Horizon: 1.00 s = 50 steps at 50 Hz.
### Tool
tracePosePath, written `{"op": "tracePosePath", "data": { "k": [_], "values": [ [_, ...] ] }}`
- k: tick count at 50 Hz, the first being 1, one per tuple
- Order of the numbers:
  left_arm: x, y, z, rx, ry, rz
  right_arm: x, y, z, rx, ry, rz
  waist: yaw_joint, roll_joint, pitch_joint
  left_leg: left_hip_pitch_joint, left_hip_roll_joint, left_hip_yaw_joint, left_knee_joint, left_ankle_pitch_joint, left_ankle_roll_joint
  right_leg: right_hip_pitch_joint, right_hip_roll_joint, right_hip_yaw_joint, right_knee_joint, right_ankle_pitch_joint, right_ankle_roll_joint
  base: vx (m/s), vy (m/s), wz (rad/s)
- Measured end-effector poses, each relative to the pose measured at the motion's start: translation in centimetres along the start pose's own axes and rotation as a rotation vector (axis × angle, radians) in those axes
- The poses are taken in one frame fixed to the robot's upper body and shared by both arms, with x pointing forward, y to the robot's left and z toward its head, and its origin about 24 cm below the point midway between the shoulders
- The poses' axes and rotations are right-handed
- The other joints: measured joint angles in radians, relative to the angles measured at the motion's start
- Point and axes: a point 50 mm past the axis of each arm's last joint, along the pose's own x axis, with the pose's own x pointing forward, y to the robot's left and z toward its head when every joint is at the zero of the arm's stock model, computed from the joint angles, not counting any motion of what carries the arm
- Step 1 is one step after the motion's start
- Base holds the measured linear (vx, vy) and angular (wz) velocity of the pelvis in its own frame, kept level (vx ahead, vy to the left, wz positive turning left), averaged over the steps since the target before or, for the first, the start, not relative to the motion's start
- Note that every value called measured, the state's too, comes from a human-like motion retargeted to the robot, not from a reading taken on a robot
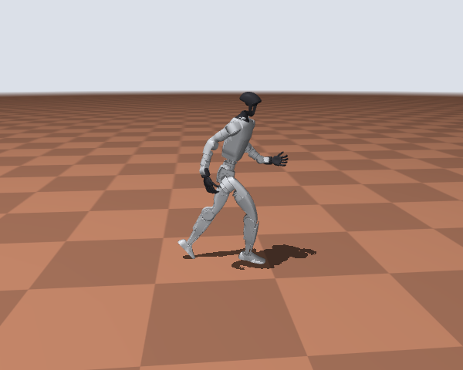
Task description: Walk run
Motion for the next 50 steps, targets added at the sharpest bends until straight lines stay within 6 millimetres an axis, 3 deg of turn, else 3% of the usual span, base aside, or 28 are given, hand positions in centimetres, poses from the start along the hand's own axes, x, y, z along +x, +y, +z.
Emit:
{"op": "tracePosePath", "data": {
  "k": [2,3,5,8,10,12,13,15,18,20,23,25,26,27,28,30,31,33,35,38,40,42,43,45,47,48,49,50],
  "values": [
    [-3.2,0.9,-1.6,0.004,0.140,0.043,1.4,0.5,2.6,-0.010,-0.144,-0.076,-0.014,0.026,0.041,0.023,0.009,0.043,0.164,0.153,-0.040,0.015,0.037,0.092,-0.166,-0.035,0.002,1.85,-0.46,-1.30],
    [-4.9,1.3,-2.3,0.017,0.213,0.061,2.5,1.0,4.6,-0.012,-0.251,-0.116,-0.001,0.023,0.065,0.019,0.019,0.086,0.301,0.153,-0.040,0.037,0.039,0.087,-0.203,-0.055,-0.035,2.04,-0.45,-1.80],
    [-8.6,2.1,-3.5,0.055,0.362,0.106,4.4,2.5,9.1,-0.008,-0.468,-0.193,0.013,0.019,0.103,0.037,-0.002,0.070,0.479,0.153,-0.007,0.124,0.017,0.047,-0.206,0.035,-0.176,2.29,-0.37,-1.62],
    [-16.0,2.5,-4.7,0.187,0.577,0.206,6.4,5.7,15.6,-0.013,-0.725,-0.198,0.083,-0.060,0.049,-0.045,-0.245,0.061,0.665,0.153,0.050,0.152,0.004,0.291,0.055,-0.275,-0.176,2.31,-0.34,-1.59],
    [-20.8,2.0,-5.5,0.279,0.801,0.199,7.2,7.1,20.5,0.061,-0.889,-0.156,0.197,-0.066,0.043,-0.242,-0.207,0.098,0.961,0.017,0.132,0.221,0.017,0.317,0.091,-0.341,-0.176,2.44,-0.57,-1.90],
    [-24.9,0.6,-5.9,0.211,0.943,0.233,7.1,10.0,25.3,0.114,-1.039,-0.021,0.322,-0.127,0.026,-0.440,-0.211,0.182,1.054,-0.105,0.253,0.314,0.068,0.446,0.074,-0.387,-0.176,2.20,-0.25,-3.16],
    [-26.9,0.0,-5.5,0.173,0.981,0.273,6.6,11.9,26.8,0.144,-1.102,0.045,0.359,-0.118,0.017,-0.509,-0.154,0.205,1.045,-0.170,0.325,0.387,0.108,0.461,0.017,-0.377,-0.176,2.37,-0.15,-2.64],
    [-29.0,-0.9,-4.6,0.142,0.978,0.351,4.8,13.1,29.6,0.175,-1.237,0.125,0.448,-0.110,0.022,-0.664,-0.042,0.243,1.000,-0.283,0.417,0.554,0.171,0.472,-0.134,-0.287,-0.176,2.25,-0.18,-1.87],
    [-29.6,-0.5,-2.7,0.208,0.881,0.415,2.6,13.2,31.1,0.058,-1.351,0.194,0.582,-0.188,0.027,-0.792,-0.021,0.300,0.687,-0.357,0.412,0.788,0.192,0.411,-0.377,0.210,-0.162,2.30,-0.46,-1.61],
    [-29.1,0.0,-1.8,0.259,0.815,0.454,2.6,12.2,30.1,-0.119,-1.293,0.167,0.667,-0.233,0.036,-0.787,-0.090,0.248,0.346,-0.360,0.366,0.908,0.161,0.402,-0.452,0.557,-0.076,2.63,-0.11,-1.33],
    [-25.4,1.2,-2.2,0.272,0.671,0.436,4.4,10.0,26.2,-0.338,-1.051,0.037,0.627,-0.274,0.115,-0.653,-0.190,0.222,0.079,-0.469,0.213,0.941,0.026,0.234,0.006,0.576,0.047,2.47,0.04,0.78],
    [-21.3,1.9,-2.7,0.258,0.568,0.369,5.7,9.0,23.1,-0.396,-0.912,-0.025,0.520,-0.271,0.128,-0.559,-0.200,0.303,0.061,-0.393,0.347,0.926,0.162,0.335,0.173,0.576,0.078,2.41,-0.15,2.20],
    [-18.9,2.0,-2.7,0.252,0.511,0.310,6.3,8.6,21.3,-0.411,-0.846,-0.039,0.462,-0.258,0.113,-0.535,-0.227,0.265,0.139,-0.479,0.429,0.892,0.229,0.317,0.212,0.576,0.088,2.04,-0.35,1.80],
    [-16.7,1.8,-2.7,0.247,0.460,0.250,6.7,8.2,19.0,-0.427,-0.766,-0.048,0.425,-0.233,0.097,-0.525,-0.235,0.167,0.223,-0.550,0.461,0.861,0.287,0.284,0.249,0.576,0.080,2.41,-0.32,0.83],
    [-14.9,1.3,-2.7,0.246,0.417,0.189,6.8,7.5,15.9,-0.445,-0.661,-0.052,0.431,-0.183,0.079,-0.542,-0.201,-0.051,0.319,-0.594,0.394,0.837,0.326,0.220,0.280,0.575,0.038,3.00,-0.17,0.22],
    [-9.5,0.0,-2.9,0.244,0.254,0.099,7.0,6.8,10.2,-0.443,-0.421,-0.050,0.379,-0.169,0.062,-0.482,-0.119,0.075,0.471,-0.749,0.431,0.664,0.300,0.188,0.532,0.404,-0.035,2.80,-0.14,0.11],
    [-6.9,0.3,-2.3,0.242,0.169,0.065,6.9,6.6,8.6,-0.384,-0.338,-0.038,0.382,-0.158,0.022,-0.432,-0.142,0.052,0.436,-0.778,0.415,0.546,0.271,0.194,0.585,0.317,-0.077,2.14,-0.20,0.16],
    [-3.2,-1.1,-2.1,0.196,0.063,-0.015,6.0,6.2,6.1,-0.247,-0.234,0.032,0.337,-0.159,-0.048,-0.293,-0.183,0.033,0.322,-0.779,0.404,0.361,0.121,0.127,0.601,0.162,-0.161,2.45,-0.34,0.78],
    [-1.3,-2.9,-1.8,0.151,-0.004,-0.056,4.8,5.5,5.1,-0.213,-0.196,0.098,0.277,-0.137,-0.079,-0.152,-0.181,0.021,0.192,-0.645,0.355,0.233,0.027,0.094,0.465,0.081,-0.164,2.55,-0.45,1.30],
    [-1.2,-3.2,-0.8,0.150,-0.039,-0.090,3.0,3.0,5.6,-0.348,-0.207,0.007,0.120,-0.013,-0.074,0.031,-0.088,-0.069,0.047,-0.105,0.184,0.138,0.050,0.113,0.042,0.092,-0.050,2.20,-0.37,1.64],
    [-2.2,-2.8,-0.3,0.189,-0.007,-0.115,2.3,1.8,7.4,-0.455,-0.304,-0.119,0.032,0.036,-0.041,0.118,-0.053,-0.145,0.084,0.153,0.063,0.154,0.111,0.239,-0.271,0.081,0.049,2.68,-0.62,0.81],
    [-3.9,-1.6,0.3,0.312,0.081,-0.154,2.8,2.2,10.8,-0.504,-0.499,-0.232,-0.005,0.047,-0.002,0.141,0.013,-0.053,0.327,0.153,0.007,0.203,0.143,0.355,-0.444,-0.018,0.166,2.42,-0.63,-0.24],
    [-4.9,-1.0,0.3,0.379,0.138,-0.149,3.3,2.6,13.0,-0.502,-0.605,-0.279,-0.002,0.036,0.009,0.156,-0.004,-0.056,0.411,0.153,0.021,0.225,0.101,0.319,-0.479,-0.052,0.229,2.51,-0.60,-0.85],
    [-7.3,-0.4,-0.7,0.457,0.244,-0.102,4.4,3.8,17.6,-0.466,-0.791,-0.313,0.036,-0.015,0.025,0.180,-0.132,-0.075,0.570,0.153,0.035,0.274,0.083,0.299,-0.448,-0.008,0.137,2.58,-0.51,-1.20],
    [-11.5,0.0,-2.1,0.431,0.387,-0.043,5.1,6.2,22.0,-0.418,-0.956,-0.210,0.086,-0.054,0.006,0.145,-0.168,0.076,0.730,0.151,0.069,0.330,0.068,0.245,-0.313,0.020,0.021,2.69,-0.52,-1.72],
    [-15.1,0.1,-2.9,0.394,0.501,0.011,5.4,7.9,23.5,-0.391,-1.003,-0.111,0.130,-0.070,-0.013,0.123,-0.209,0.163,0.780,0.147,0.123,0.344,0.176,0.496,-0.183,-0.096,0.006,3.08,-0.53,-1.55],
    [-17.8,-0.2,-3.7,0.343,0.603,0.030,5.6,8.6,25.6,-0.329,-1.058,-0.057,0.162,-0.060,-0.029,0.022,-0.183,0.172,0.921,0.074,0.161,0.360,0.178,0.490,-0.120,-0.160,-0.012,2.92,-0.33,-0.33],
    [-20.2,-0.6,-4.4,0.283,0.698,0.032,5.5,8.8,27.9,-0.246,-1.120,-0.018,0.188,-0.037,-0.044,-0.119,-0.123,0.141,1.108,-0.032,0.192,0.377,0.128,0.357,-0.091,-0.198,-0.031,2.30,-0.05,0.54]
  ]
}}
